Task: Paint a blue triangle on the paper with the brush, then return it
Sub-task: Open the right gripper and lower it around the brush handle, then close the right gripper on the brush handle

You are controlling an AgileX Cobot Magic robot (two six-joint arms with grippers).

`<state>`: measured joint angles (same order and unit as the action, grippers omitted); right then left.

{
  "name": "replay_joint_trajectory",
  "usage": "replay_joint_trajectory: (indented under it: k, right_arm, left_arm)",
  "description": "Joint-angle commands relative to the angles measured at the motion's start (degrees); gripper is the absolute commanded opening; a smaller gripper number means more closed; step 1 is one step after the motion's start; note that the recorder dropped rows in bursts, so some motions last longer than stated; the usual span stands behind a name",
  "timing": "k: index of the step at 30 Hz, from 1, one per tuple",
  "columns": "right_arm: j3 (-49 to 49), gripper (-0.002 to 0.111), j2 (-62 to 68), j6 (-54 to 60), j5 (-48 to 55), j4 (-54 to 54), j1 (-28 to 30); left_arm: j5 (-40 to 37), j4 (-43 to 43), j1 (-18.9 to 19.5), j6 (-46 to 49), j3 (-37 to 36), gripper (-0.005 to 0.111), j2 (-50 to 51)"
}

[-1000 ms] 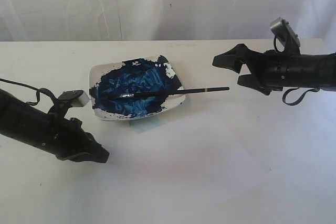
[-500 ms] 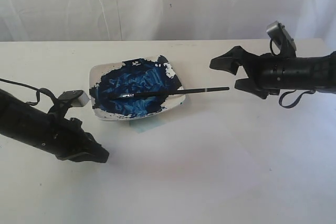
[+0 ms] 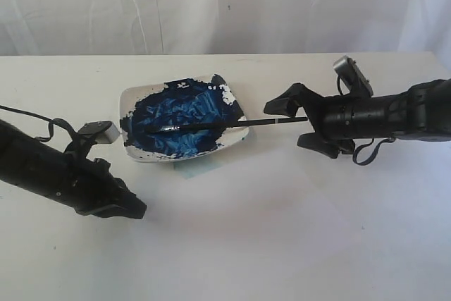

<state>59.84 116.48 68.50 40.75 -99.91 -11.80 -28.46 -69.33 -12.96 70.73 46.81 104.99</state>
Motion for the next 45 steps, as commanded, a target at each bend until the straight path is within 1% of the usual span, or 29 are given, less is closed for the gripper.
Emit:
replay_joint_trajectory:
  k: [1,8,11,25,30,41,45]
  right_arm:
    - [1.4,0.096,0.2,0.2,-0.4,0.0,-0.3]
    - [4.0,0.096,0.2,-1.0,-0.2,0.0,-0.4]
    - [4.1,0.096,0.2,-3.2,-0.7,0.0,-0.8]
    - [4.4,0.096,0.8,-3.2,-3.8,0.0,-1.3]
    - [5.2,0.096,3.0,-5.9,-3.3,0.0,-1.8]
    - [7.0,0.096,3.3,-5.9,-3.4,0.0,-1.8]
    - [7.7,0.096,3.6,-10.9,-4.8,0.0,-1.8]
  left_arm:
    - [-0.5,-0.5,-0.3,0.2,-0.3,0.0,-0.2]
    - [-2.0,-0.3,-0.3,0.2,-0.3,0.0,-0.2]
    - [-1.6,-0.4,-0.3,0.2,-0.3,0.0,-0.2]
    - [-0.9,-0.4,-0.3,0.2,-0.3,0.0,-0.2]
    - [-1.0,-0.4,-0.3,0.2,-0.3,0.0,-0.2]
    - [-0.9,-0.4,-0.3,0.2,-0.3,0.0,-0.2]
    - [-0.9,-0.4,-0.3,0.2,-0.3,0.0,-0.2]
